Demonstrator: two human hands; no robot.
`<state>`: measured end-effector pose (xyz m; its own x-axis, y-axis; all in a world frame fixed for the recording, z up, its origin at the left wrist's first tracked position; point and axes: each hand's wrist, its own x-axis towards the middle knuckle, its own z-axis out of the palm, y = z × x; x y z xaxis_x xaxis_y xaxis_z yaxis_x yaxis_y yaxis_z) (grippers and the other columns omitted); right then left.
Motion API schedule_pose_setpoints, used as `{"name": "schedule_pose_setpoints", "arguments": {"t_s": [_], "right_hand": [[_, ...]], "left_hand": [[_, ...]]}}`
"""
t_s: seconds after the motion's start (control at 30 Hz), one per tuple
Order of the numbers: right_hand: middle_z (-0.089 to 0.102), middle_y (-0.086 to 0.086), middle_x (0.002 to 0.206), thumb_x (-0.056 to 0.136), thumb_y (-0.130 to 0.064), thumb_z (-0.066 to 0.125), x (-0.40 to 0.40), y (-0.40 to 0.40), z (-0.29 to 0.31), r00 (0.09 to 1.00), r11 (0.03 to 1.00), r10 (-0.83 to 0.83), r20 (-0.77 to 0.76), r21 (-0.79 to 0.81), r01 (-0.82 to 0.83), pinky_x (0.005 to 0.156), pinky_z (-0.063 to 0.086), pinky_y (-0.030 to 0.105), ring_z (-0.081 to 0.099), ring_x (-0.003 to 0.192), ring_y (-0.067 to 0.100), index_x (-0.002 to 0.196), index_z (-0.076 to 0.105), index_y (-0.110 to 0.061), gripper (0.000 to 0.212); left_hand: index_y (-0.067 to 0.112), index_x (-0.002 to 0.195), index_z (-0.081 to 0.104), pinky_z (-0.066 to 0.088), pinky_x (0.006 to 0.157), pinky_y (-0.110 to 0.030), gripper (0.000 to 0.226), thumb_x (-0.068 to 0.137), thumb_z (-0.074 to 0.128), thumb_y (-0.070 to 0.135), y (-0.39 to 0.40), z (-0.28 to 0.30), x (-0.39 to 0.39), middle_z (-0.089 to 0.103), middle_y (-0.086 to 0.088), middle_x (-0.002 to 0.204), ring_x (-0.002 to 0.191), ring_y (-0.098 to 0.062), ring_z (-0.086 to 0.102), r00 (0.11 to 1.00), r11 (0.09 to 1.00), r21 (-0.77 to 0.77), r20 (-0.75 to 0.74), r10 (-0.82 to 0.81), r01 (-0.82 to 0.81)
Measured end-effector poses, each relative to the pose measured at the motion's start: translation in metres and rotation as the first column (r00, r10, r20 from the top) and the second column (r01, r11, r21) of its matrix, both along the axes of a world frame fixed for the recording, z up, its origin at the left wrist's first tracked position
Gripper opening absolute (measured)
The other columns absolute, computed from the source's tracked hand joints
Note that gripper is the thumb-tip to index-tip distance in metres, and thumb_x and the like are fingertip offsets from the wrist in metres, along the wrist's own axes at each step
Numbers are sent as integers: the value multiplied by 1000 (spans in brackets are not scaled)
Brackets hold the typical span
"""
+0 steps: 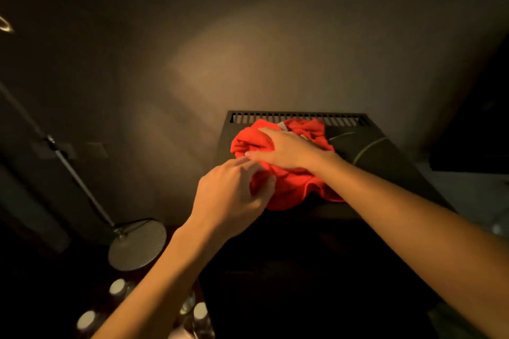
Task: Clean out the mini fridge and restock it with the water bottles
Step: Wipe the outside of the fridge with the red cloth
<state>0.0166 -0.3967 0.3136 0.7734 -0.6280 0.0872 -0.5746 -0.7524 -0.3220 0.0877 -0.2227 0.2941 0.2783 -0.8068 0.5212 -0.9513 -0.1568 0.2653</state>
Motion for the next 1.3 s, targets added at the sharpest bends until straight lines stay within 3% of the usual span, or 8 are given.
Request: {"name": "schedule_pose_setpoints", "arguments": {"t_s": [0.13,0.27,0.63,0.83,0.93,1.03,1.17,1.3], "right_hand": [[46,9,143,87,-58,54,21,5,2,996,996,-81,43,-30,82,103,34,37,41,132,29,138,44,-22,64],[39,10,148,97,-36,41,19,18,2,996,998,44,-76,-48,-47,102,36,43,42,132,34,144,35,-25,49],[38,17,148,84,-67,51,-86,-38,3,956,955,-291,-40,-67,288,112,30,45,31,137,39,144,36,-20,77],[41,10,148,83,-69,48,-76,-23,-2,982,977,-174,-75,-142,162,105,35,41,39,135,31,143,38,-18,79],[43,7,147,68,-85,28,-97,-10,-3,993,991,-69,-91,-119,58,104,39,50,42,133,33,139,38,-31,90],[35,9,151,64,-92,34,-128,-26,-3,988,987,-114,-101,-124,101,110,33,49,33,139,33,141,34,-42,91],[46,24,139,74,-77,50,-156,-61,3,952,949,-292,-86,-153,277,104,39,41,47,126,39,142,38,-29,84],[46,17,143,86,-59,55,-139,-69,2,964,963,-259,-57,-84,254,104,34,35,43,131,33,138,44,-12,71]], "left_hand": [[28,92,63,38,58,-26,32,87,46,55,0,4,2,62,12,90,85,-10,60,1000,999,-37,2,1,-1],[25,87,65,43,63,-28,33,87,47,53,-9,6,-6,62,9,90,86,-12,59,998,994,-110,-62,-30,23],[28,86,65,39,58,-24,26,87,54,52,-15,11,-29,61,12,88,85,-8,59,996,995,-56,-18,-87,86],[29,91,65,47,64,-28,29,88,51,54,-21,10,-42,63,13,95,90,-9,60,994,995,-6,-16,-104,104],[28,91,65,47,64,-29,32,86,48,55,-31,12,-54,63,12,94,90,-12,61,992,992,-15,-27,-124,124],[29,92,65,50,66,-31,36,85,45,57,-40,13,-67,63,11,94,90,-12,61,989,989,-15,-31,-146,146],[30,91,66,50,64,-29,33,87,47,57,-41,12,-79,63,13,96,90,-9,61,989,989,-29,-19,-147,146],[30,90,66,50,64,-29,30,87,50,55,-40,11,-82,64,14,95,88,-9,61,992,991,-36,-16,-127,126]]}}
